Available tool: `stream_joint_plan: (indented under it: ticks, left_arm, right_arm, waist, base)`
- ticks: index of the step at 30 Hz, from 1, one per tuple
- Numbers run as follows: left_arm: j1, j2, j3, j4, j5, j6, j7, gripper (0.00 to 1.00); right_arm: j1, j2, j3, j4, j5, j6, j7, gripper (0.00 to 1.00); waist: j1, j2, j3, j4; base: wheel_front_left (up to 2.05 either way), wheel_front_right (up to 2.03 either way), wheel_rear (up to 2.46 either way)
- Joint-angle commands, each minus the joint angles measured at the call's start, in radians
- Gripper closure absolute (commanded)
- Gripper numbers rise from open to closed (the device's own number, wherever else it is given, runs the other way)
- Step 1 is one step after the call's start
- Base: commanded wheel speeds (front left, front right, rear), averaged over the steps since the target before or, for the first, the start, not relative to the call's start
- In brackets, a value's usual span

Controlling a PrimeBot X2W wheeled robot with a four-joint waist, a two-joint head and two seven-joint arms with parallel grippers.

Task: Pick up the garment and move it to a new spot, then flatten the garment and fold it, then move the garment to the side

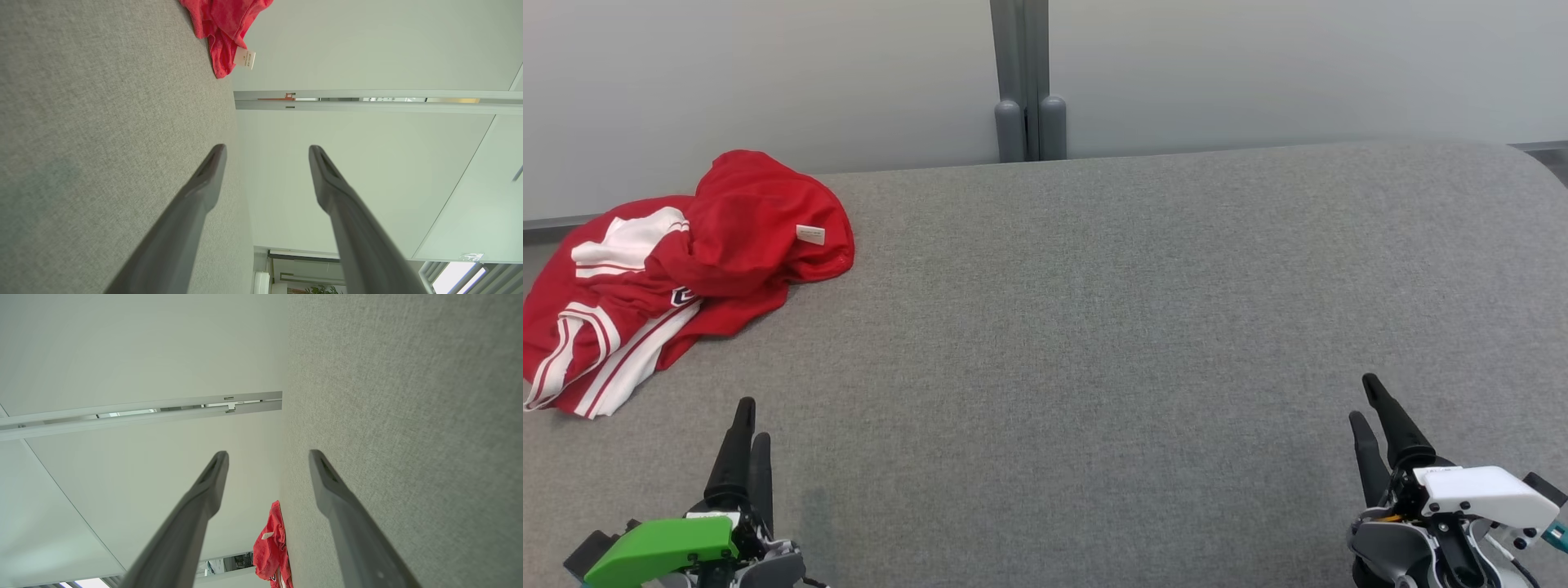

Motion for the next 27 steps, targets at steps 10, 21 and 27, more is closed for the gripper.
stream_joint_plan:
  ticks: [10, 21, 27]
  left_arm:
    - [-0.011, 0.006, 0.01, -0.054, 0.126, 0.001, -0.056, 0.0]
    - [-0.004, 0.008, 0.004, -0.098, 0.309, 0.021, -0.103, 0.0]
    - [0.004, 0.009, -0.008, -0.121, 0.435, 0.028, -0.126, 0.0]
  right_arm:
    - [-0.007, -0.01, 0.028, -0.062, -0.121, 0.0, -0.057, 0.0]
    - [-0.004, -0.017, 0.061, -0.103, -0.295, 0.0, -0.104, 0.0]
    - [-0.001, -0.032, 0.085, -0.123, -0.403, 0.0, -0.127, 0.0]
  waist:
    - [0.0, 0.0, 0.0, 0.0]
    - [0.0, 0.0, 0.0, 0.001]
    - [0.0, 0.0, 0.0, 0.003]
  base:
    - [0.0, 0.0, 0.0]
    - [0.0, 0.0, 0.0]
    - [0.0, 0.0, 0.0]
